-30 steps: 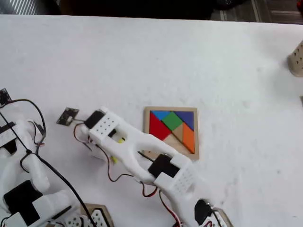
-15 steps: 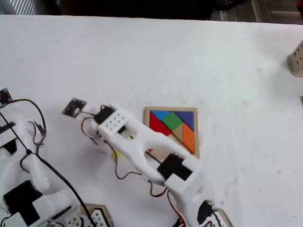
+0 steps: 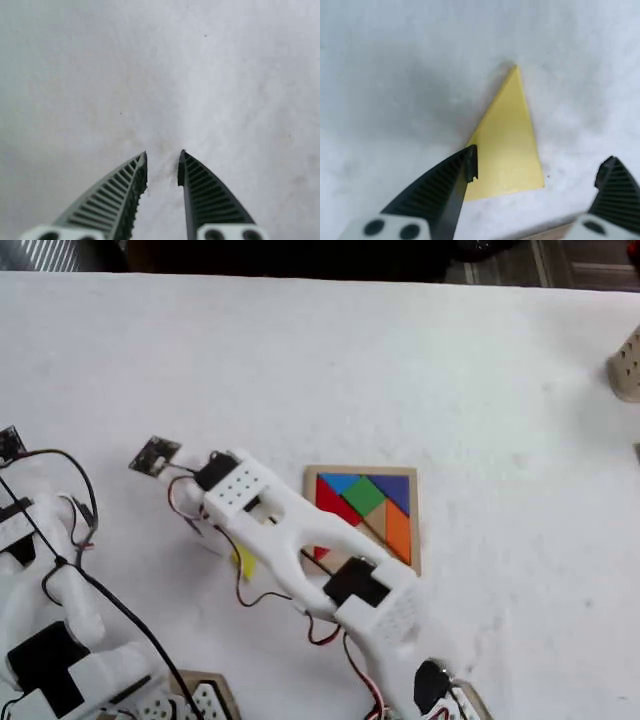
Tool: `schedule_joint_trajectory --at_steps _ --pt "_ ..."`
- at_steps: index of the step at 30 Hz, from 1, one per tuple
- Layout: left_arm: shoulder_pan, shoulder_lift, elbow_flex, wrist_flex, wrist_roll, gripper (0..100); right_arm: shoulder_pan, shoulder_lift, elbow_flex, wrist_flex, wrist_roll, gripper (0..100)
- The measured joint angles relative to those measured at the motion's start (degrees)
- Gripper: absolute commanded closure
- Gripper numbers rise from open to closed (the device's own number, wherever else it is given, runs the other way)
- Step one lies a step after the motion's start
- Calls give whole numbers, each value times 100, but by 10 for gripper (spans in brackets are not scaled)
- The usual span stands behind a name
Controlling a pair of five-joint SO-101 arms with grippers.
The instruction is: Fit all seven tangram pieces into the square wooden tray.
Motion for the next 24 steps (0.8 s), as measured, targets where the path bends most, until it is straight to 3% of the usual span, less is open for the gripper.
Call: schedule_joint_trajectory --at_steps 8,24 --pt "0 0 0 0 0 868 -18 651 -932 791 9 629" --pt "0 0 0 0 0 868 -211 800 -967 782 -167 629"
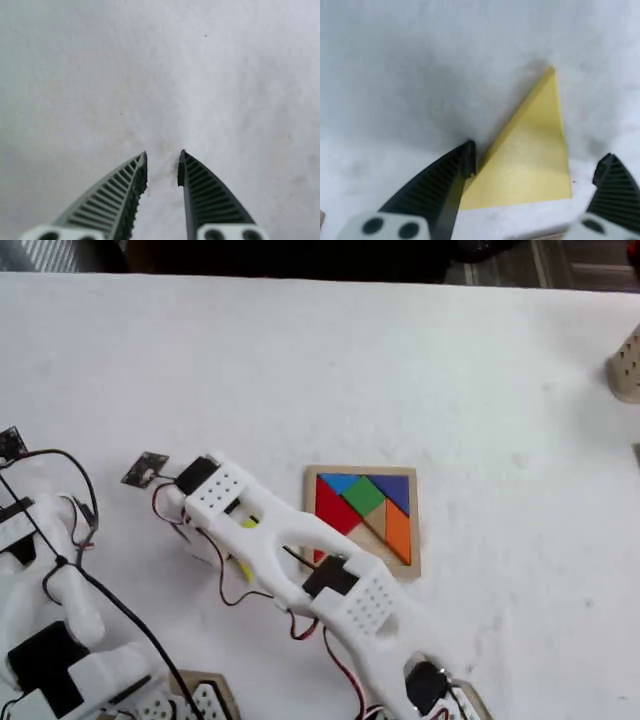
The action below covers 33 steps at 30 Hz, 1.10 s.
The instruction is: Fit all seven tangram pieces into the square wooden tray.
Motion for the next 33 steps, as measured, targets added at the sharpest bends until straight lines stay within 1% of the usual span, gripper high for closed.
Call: schedule_joint_trajectory --at_steps 3,6,9,12,15,19,23,25,27,30,33 --pt "0 0 0 0 0 868 9 -18 -26 88 -9 629" --pt "0 0 0 0 0 868 132 -440 88 457 18 629" --pt "18 0 0 0 0 868 448 -1424 448 835 185 629" --pt "149 0 0 62 9 868 958 -2611 1301 835 316 630" --pt "501 0 -9 554 9 867 1451 -3754 2576 422 466 630" --pt "1169 0 -9 1248 -26 865 1705 -5204 4457 -396 659 630" --pt "1952 0 -18 1486 -510 864 1829 -6110 5873 -1222 536 630" --pt "2251 0 -79 1495 -624 863 1802 -6163 6207 -1547 378 630" --pt "2330 0 -79 1477 -659 854 1662 -6127 6286 -1767 281 630" --pt "2189 0 -79 1275 -686 781 1354 -5811 6330 -2101 193 630" --pt "2127 0 -79 1248 -695 710 1354 -5644 6330 -2259 26 630"
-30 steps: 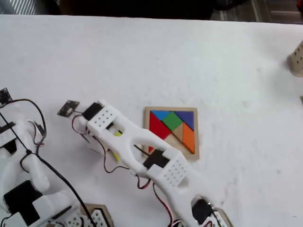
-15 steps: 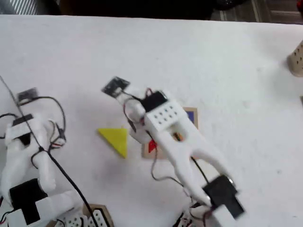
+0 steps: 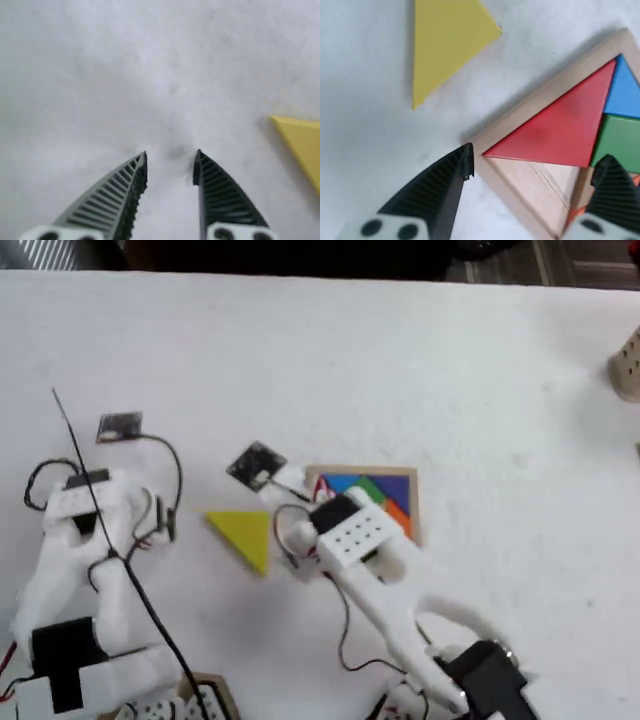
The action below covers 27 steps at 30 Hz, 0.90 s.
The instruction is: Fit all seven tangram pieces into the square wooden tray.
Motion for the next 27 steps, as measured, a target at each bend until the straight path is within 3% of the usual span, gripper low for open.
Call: schedule_joint_trajectory --at_steps 5,9,13,19,24,27 --pt "800 0 0 158 35 718 809 -149 -114 563 -44 630" --pt "1257 0 -316 193 1029 714 1829 -686 -53 985 70 630" --pt "1626 0 -554 193 2101 714 2409 -1134 589 738 369 630" --pt "2242 0 -563 193 3367 701 2541 -1275 1160 290 686 630" --pt "2462 0 -563 193 3657 579 2532 -1204 1178 229 721 630" --pt "2699 0 -448 193 3675 555 2541 -1108 1178 158 738 630"
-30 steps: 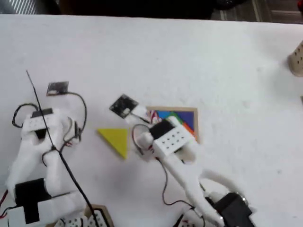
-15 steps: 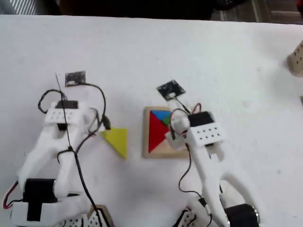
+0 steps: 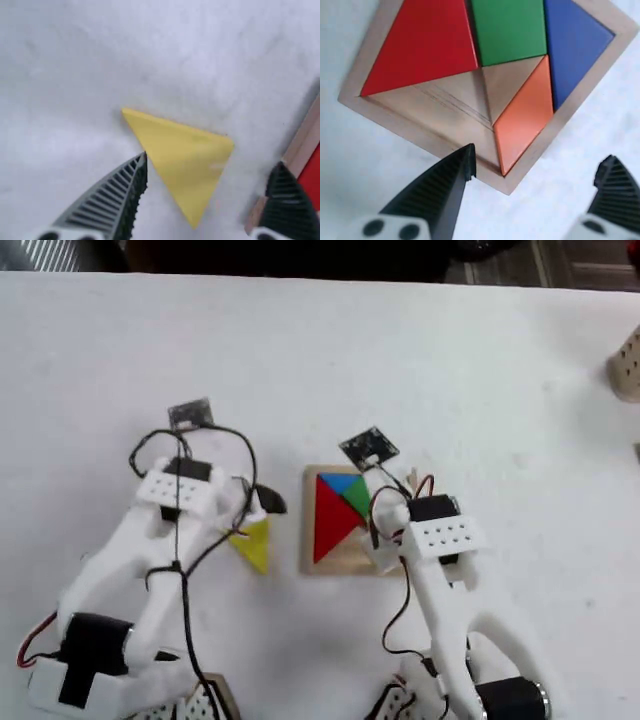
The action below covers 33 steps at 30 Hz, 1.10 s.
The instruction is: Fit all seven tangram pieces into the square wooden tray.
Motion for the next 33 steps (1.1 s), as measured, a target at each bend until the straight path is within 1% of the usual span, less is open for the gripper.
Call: schedule_joint_trajectory --at_steps 3,5,7,10,17,20,22,25,30,31,33 --pt "167 0 176 -79 316 555 -141 105 9 -18 0 630" --pt "281 0 378 -343 607 555 -229 149 9 -18 0 630" --pt "334 0 519 -598 721 555 -237 158 9 -18 0 630" --pt "316 0 527 -800 782 555 -211 158 9 -18 0 630" --pt "308 0 659 -905 791 555 -220 158 9 -18 0 630" --pt "299 255 677 -1073 791 555 -229 158 9 -18 0 630" --pt "308 536 554 -1037 800 555 -229 158 9 -18 0 630" --pt "229 914 123 -730 809 555 -220 158 9 -18 0 630" --pt "220 1143 -132 -580 809 556 -220 158 9 -18 0 630" --pt "220 1143 -132 -580 809 561 -220 158 9 -18 0 630" --pt "211 1134 -132 -580 809 618 -229 158 9 -18 0 630"
